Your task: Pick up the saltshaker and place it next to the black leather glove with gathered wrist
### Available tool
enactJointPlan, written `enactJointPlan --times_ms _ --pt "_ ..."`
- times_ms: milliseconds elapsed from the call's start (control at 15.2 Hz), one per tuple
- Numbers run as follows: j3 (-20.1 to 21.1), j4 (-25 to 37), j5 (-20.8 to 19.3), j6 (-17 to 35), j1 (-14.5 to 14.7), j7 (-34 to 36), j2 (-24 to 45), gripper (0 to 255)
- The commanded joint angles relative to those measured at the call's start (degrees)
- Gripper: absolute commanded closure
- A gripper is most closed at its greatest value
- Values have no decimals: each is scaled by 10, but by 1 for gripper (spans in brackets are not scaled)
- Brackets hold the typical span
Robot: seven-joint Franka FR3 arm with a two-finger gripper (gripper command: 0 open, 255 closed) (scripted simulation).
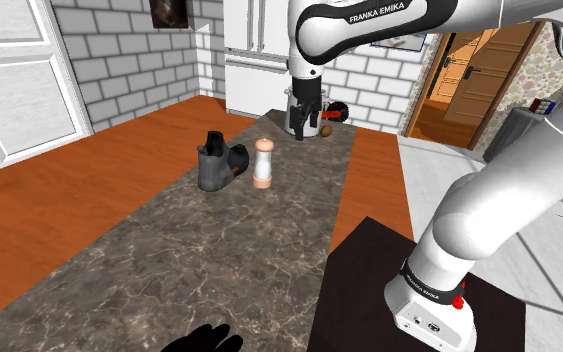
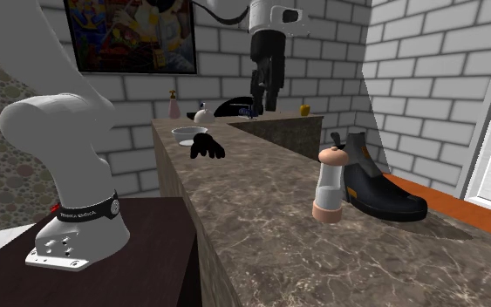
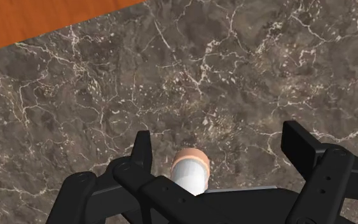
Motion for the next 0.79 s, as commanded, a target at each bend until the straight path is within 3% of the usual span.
enactJointPlan --times_ms 0,726 --pt "-1 25 -7 20 -2 -4 41 0" --pt "3 217 -43 81 -1 -9 277 0"
